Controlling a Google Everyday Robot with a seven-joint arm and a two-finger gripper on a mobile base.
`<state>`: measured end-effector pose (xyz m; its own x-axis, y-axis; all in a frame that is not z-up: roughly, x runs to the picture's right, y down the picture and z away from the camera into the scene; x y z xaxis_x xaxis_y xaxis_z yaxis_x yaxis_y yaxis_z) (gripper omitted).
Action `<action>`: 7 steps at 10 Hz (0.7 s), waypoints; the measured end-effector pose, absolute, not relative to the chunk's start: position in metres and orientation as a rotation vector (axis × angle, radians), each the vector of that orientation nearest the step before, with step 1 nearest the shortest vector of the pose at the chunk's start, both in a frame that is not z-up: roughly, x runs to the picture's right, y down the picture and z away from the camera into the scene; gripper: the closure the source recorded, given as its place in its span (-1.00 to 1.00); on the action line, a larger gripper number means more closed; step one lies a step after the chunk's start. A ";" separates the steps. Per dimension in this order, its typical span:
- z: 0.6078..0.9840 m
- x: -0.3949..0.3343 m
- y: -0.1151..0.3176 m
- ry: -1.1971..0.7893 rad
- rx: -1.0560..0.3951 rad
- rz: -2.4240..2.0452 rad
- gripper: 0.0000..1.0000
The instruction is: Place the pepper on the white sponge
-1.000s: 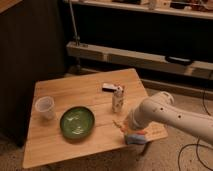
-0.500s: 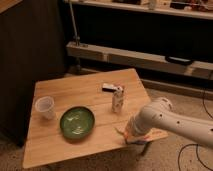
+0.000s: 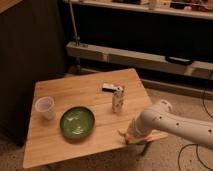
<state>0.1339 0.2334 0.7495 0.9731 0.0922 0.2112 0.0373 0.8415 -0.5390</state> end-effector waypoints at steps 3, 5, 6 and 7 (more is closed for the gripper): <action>0.757 0.134 0.235 -0.230 -0.573 0.025 0.82; 0.760 0.136 0.236 -0.226 -0.567 0.028 0.54; 0.762 0.136 0.236 -0.223 -0.566 0.025 0.31; 0.763 0.135 0.236 -0.221 -0.564 0.020 0.10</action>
